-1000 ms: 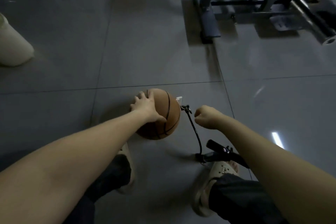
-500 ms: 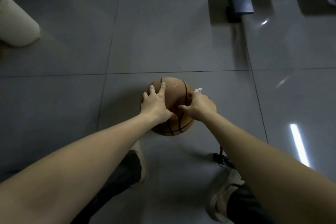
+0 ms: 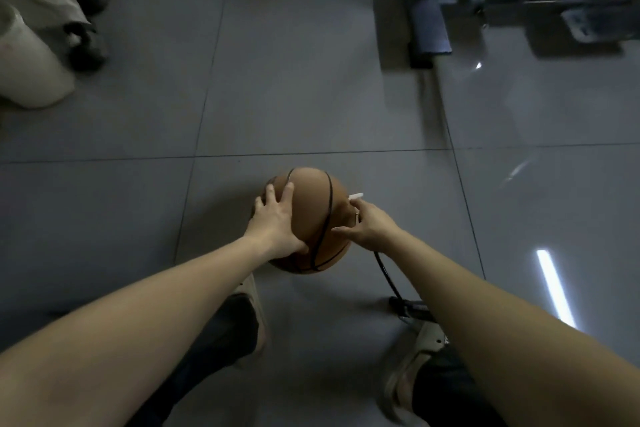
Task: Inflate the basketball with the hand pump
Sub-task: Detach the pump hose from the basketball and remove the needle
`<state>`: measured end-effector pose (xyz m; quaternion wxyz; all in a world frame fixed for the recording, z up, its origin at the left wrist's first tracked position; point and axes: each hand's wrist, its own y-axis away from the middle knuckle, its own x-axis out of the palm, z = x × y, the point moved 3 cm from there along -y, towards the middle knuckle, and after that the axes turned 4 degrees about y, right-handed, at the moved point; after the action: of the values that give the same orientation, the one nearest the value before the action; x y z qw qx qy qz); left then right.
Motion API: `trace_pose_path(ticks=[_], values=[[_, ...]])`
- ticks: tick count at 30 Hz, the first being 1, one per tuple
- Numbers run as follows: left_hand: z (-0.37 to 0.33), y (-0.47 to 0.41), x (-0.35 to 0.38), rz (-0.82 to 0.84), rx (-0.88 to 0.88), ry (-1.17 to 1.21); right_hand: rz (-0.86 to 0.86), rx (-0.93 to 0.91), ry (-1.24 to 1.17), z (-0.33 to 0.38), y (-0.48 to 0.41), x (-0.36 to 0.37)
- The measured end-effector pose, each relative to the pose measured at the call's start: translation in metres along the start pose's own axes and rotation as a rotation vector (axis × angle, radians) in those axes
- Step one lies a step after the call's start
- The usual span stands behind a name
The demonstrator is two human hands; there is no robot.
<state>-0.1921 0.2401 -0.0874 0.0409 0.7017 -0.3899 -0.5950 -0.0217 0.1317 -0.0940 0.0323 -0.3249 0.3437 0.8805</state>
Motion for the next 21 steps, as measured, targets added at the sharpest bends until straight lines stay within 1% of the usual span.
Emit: trace_pose_path(ticks=[2,4,5,6,8,9,11,12,13,15,17,19,21], values=[[0.002,0.003,0.006,-0.023,0.004,-0.013,-0.029,0.028,0.044,0.005,-0.005,0.014],[0.0,0.003,0.008,-0.034,0.008,-0.029,-0.115,0.075,0.115,0.008,-0.012,0.024],[0.0,0.002,0.007,-0.027,0.004,-0.041,-0.133,0.087,0.139,0.01,-0.013,0.024],[0.001,0.0,0.005,-0.008,-0.005,-0.059,-0.115,0.079,0.156,0.011,-0.014,0.022],[0.0,-0.002,-0.002,0.022,-0.019,-0.122,-0.058,0.065,0.181,0.012,-0.013,0.005],[-0.002,-0.004,-0.007,0.027,-0.029,-0.156,-0.07,0.084,0.192,0.011,-0.013,-0.009],[-0.006,-0.012,-0.017,0.003,-0.048,-0.186,-0.187,0.143,0.202,0.002,-0.019,-0.038],[-0.008,-0.016,-0.021,-0.02,-0.035,-0.185,-0.223,0.168,0.212,-0.005,-0.024,-0.049],[-0.009,-0.021,-0.022,-0.032,0.005,-0.186,-0.217,0.192,0.209,-0.013,-0.029,-0.055],[-0.008,-0.029,-0.017,0.008,0.125,-0.207,-0.11,0.228,0.143,-0.024,-0.04,-0.053],[-0.003,-0.032,-0.006,0.055,0.201,-0.214,0.019,0.24,0.027,-0.029,-0.046,-0.043],[-0.002,-0.034,0.005,0.024,0.214,-0.152,0.119,0.204,-0.014,-0.028,-0.053,-0.031],[-0.01,-0.034,0.011,-0.058,0.22,-0.08,0.168,0.167,-0.013,-0.029,-0.062,-0.024]])
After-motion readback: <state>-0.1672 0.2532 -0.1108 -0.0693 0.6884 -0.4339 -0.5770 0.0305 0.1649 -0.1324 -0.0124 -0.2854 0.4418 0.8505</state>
